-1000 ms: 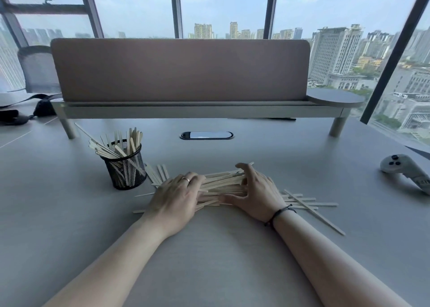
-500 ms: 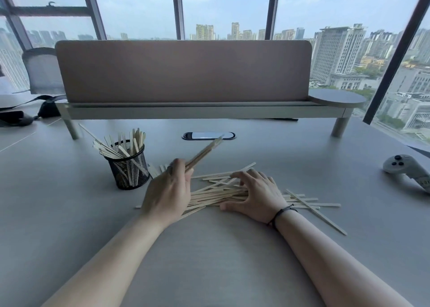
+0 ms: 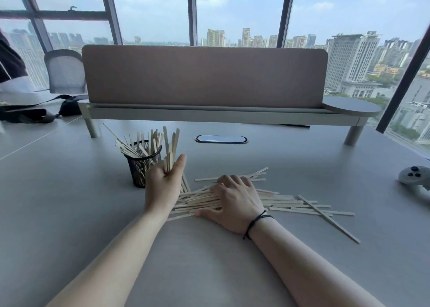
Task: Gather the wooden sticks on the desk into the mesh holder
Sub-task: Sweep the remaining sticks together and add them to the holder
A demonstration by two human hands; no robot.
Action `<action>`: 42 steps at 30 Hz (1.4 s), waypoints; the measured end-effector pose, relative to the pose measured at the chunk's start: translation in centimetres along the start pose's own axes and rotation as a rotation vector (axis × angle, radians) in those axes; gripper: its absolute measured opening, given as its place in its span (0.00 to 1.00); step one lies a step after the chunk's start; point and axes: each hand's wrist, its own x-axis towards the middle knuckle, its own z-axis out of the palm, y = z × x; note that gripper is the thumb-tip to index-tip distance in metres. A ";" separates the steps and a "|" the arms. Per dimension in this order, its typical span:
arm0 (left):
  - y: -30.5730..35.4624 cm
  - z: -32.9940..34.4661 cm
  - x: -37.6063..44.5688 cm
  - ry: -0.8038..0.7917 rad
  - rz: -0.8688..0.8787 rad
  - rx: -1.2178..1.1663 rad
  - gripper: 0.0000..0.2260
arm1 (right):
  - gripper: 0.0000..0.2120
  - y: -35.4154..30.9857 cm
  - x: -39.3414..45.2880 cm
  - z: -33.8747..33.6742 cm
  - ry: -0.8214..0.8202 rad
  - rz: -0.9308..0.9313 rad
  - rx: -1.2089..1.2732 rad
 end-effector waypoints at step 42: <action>3.4 0.2 -2.4 -0.122 -0.248 -0.428 0.26 | 0.28 1.1 1.1 -5.0 0.385 0.250 0.702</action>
